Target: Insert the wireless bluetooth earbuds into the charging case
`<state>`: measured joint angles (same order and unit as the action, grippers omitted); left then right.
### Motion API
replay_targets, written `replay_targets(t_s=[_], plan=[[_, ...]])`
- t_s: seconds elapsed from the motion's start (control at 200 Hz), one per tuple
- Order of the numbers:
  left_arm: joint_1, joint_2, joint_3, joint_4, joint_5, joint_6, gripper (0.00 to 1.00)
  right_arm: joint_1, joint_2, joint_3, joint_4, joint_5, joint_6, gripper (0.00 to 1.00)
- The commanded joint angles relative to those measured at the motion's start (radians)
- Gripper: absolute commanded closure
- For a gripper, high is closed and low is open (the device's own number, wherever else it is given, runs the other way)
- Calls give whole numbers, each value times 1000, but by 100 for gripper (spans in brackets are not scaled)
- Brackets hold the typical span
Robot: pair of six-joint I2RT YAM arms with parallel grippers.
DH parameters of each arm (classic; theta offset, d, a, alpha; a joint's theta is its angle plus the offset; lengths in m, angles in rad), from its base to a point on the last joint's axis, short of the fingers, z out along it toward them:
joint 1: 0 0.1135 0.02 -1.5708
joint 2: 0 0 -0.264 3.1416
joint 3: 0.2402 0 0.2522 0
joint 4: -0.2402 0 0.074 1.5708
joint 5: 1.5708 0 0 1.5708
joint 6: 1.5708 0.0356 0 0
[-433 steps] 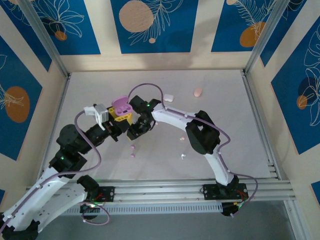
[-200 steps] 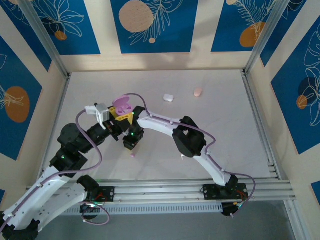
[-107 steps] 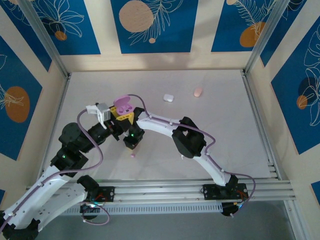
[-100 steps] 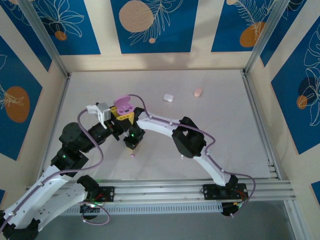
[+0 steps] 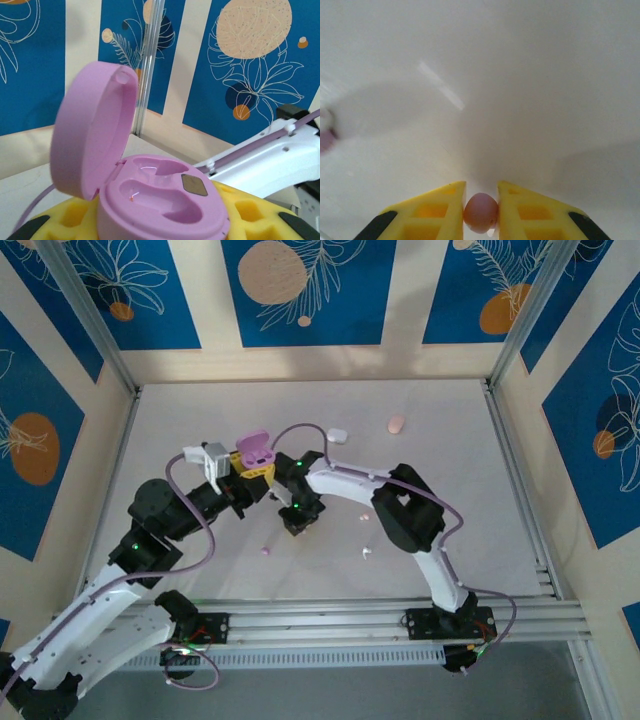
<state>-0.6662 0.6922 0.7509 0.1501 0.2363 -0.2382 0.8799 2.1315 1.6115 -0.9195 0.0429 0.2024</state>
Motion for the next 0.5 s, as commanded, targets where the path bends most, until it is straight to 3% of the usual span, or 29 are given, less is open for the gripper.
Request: replay_targets(t_s=[0.0, 0.19, 0.495], plan=[[-9, 15, 14, 65, 33, -26, 68, -37, -122, -126, 10, 24, 207, 78], [-9, 60, -15, 136, 53, -58, 68, -85, -240, -345, 94, 29, 389, 78], [-9, 74, -22, 149, 60, -69, 68, -84, -208, -343, 62, 56, 404, 76]])
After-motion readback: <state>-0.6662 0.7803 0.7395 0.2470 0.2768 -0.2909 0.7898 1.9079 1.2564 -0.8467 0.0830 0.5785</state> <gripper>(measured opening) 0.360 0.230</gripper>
